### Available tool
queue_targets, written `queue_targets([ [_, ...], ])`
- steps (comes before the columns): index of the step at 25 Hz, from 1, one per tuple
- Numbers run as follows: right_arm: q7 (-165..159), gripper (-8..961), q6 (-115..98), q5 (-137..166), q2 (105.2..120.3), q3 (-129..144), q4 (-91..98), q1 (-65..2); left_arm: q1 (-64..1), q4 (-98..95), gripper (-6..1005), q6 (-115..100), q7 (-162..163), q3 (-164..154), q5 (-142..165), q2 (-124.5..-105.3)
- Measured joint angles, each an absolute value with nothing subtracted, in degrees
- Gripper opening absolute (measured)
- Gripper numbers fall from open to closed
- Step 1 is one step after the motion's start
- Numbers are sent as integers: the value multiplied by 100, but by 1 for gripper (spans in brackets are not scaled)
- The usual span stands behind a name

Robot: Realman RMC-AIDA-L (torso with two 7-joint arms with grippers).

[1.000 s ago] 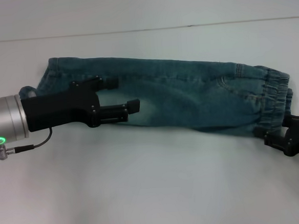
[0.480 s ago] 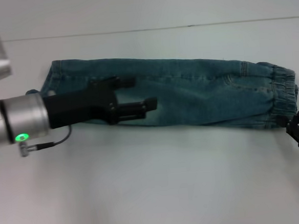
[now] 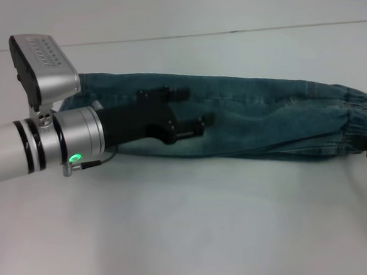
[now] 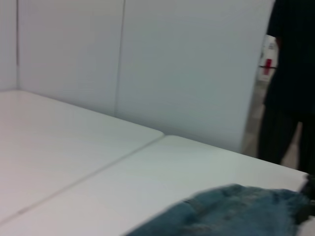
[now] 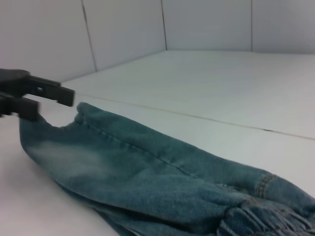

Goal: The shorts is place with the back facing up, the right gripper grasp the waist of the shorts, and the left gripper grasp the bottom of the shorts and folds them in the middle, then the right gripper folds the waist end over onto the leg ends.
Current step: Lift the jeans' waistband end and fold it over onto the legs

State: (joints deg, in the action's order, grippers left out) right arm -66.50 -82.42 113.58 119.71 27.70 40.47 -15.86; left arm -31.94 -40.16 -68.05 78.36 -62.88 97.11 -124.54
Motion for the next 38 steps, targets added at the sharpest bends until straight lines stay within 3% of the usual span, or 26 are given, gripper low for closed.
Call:
queue_targets([
  [7,-6977,50,-8711,11380,11985,2796,4561,-1460,-3465,-2969,672,-5963,6567,-6613,8428,-12462],
  [14,-7243,51,-8807,11580,12010,2856,4816,-1424,-4202,-1688,433,-5208,5192,-7688,6814,-12463],
  [18,-7246,51,-8831,11602,12014,2859,4820,-1407,-4293,-1456,312,-5172,4802,-8110,5952,-12462],
  [23,-7366,50,-9080,11586,12027,2844,5065,-1377,-4328,-1396,89,-5050,4586,-8750,5128,-12462],
  [29,-7692,50,-9449,11415,12043,2860,5563,-1371,-4343,-1401,14,-4701,4605,-9294,4752,-12463],
  [38,-8279,51,-9732,10929,12050,3179,6369,-1521,-4256,-1468,15,-4051,5006,-10047,4687,-12463],
])
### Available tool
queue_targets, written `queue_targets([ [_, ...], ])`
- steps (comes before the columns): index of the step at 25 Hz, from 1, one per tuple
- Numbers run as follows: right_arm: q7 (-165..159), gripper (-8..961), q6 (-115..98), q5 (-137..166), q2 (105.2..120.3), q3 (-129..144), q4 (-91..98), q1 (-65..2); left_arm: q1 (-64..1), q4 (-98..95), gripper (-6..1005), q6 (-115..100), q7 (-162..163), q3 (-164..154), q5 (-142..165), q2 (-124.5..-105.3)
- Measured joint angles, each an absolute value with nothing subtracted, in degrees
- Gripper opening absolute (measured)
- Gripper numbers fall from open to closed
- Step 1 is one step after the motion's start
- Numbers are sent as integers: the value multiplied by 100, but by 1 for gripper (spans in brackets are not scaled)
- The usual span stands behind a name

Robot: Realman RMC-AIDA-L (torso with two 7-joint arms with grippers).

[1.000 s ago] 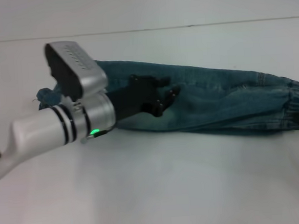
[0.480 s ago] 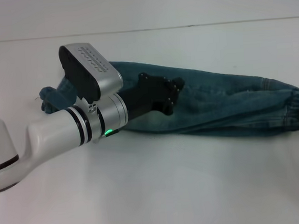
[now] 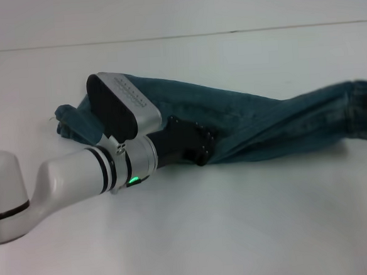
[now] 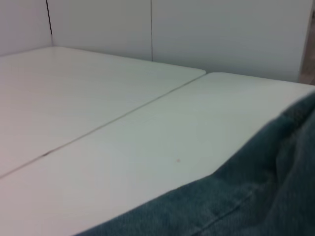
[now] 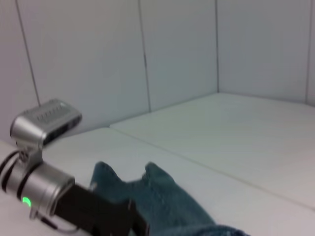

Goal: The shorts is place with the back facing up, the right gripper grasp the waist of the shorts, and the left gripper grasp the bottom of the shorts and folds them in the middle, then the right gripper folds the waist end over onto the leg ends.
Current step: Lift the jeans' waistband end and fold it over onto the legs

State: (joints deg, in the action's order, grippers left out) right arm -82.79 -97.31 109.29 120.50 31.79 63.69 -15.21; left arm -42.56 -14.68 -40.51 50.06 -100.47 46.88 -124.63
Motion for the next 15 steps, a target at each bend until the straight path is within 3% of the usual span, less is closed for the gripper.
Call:
queue_targets([
  [5,-8581,50,-9570,10675,12023,3513,6770,-1819,-4099,-1586,15,-4117,5131,-10191,4682,-12463],
  [15,-8781,51,-8565,10736,11977,4705,6595,-3054,-3763,-1772,16,-4417,5112,-10230,4455,-12463],
])
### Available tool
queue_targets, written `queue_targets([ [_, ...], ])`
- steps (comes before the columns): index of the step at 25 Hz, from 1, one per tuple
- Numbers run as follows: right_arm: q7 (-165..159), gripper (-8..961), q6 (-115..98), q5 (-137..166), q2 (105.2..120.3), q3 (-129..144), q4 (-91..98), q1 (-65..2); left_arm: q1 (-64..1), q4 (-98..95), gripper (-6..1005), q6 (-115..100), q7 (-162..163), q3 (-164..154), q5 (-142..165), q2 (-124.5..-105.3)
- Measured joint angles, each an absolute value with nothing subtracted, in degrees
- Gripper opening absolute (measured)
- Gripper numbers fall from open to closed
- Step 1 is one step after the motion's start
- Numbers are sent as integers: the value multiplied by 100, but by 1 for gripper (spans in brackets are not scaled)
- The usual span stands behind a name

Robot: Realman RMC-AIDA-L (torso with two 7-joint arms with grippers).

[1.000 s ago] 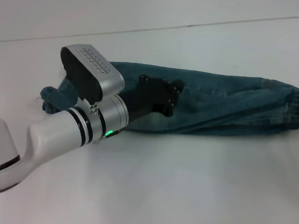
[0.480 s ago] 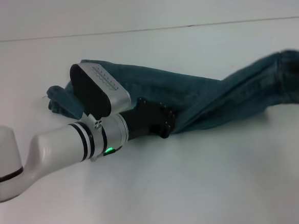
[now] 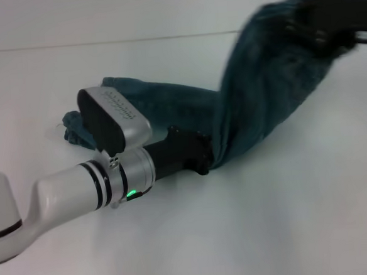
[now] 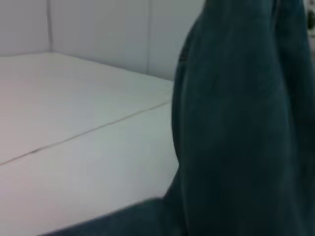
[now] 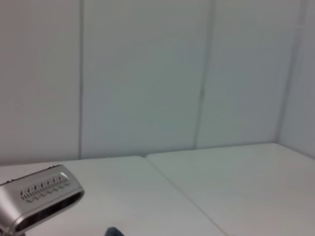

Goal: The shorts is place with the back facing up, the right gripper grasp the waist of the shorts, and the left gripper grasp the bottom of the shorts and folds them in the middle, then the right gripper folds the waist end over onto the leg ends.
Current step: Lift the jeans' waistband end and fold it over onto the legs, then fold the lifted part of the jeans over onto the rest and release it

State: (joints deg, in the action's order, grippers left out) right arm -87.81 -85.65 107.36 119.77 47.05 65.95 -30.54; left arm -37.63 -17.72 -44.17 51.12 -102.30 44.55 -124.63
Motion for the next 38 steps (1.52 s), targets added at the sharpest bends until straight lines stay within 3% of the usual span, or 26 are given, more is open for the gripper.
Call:
queue_targets([
  [8,-8836,51,-7809,10979,11974,5863,6024,-3879,-3023,-1930,15,-5180,4353,-8409,4281,-12460],
  [20,-8749,56,-7167,11300,11972,6575,5056,-5000,-1134,-2477,15,-7259,4110,-5608,4672,-12461],
  [32,-8584,61,-6428,11273,12032,7393,4261,-5741,-620,-2407,15,-7932,4114,-4449,5976,-12455],
  [35,-8601,266,-6398,11266,12032,7509,4258,-5747,-618,-2381,14,-7952,4115,-4402,6066,-12454],
  [38,-8606,321,-6367,11264,12032,7568,4264,-5732,-650,-2352,14,-7948,4116,-4395,6130,-12448],
])
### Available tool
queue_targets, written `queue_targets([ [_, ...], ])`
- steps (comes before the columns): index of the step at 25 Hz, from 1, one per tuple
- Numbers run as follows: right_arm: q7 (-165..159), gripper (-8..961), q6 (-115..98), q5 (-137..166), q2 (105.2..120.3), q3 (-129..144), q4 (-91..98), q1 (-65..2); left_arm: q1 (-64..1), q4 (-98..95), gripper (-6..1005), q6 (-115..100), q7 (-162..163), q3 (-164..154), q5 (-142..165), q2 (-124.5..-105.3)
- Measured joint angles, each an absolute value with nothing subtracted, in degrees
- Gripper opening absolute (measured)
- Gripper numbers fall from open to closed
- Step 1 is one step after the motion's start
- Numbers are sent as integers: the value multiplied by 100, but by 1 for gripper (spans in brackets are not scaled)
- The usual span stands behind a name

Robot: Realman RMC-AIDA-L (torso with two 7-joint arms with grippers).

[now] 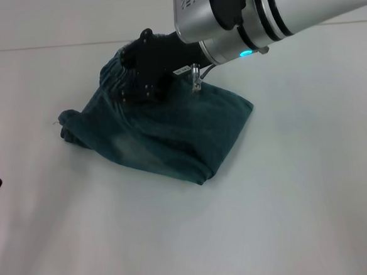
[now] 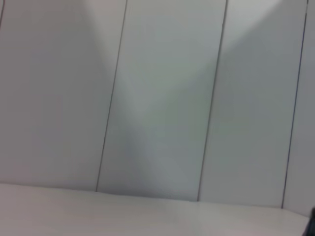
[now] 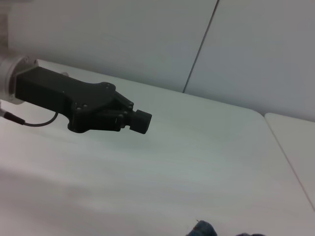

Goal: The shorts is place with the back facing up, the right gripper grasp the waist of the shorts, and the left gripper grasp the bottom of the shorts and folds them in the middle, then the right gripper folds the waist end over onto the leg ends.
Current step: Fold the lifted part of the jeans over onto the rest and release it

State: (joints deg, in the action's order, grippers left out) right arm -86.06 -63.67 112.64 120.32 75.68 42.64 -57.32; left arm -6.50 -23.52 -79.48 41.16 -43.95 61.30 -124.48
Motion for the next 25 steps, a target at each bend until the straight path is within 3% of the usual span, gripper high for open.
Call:
queue_targets([
  [8,-8709,468,-6140,11455,12007,7741,4303,-5753,-717,-2340,14,-7908,4121,-4418,6208,-12437],
  [18,-9340,928,-5968,12713,12054,8406,4315,-6381,-705,-2284,15,-7892,4091,-4381,6344,-12418],
  [25,-9613,921,-5783,13135,12097,8961,4335,-6577,-694,-2205,18,-7892,4081,-4377,6354,-12425],
])
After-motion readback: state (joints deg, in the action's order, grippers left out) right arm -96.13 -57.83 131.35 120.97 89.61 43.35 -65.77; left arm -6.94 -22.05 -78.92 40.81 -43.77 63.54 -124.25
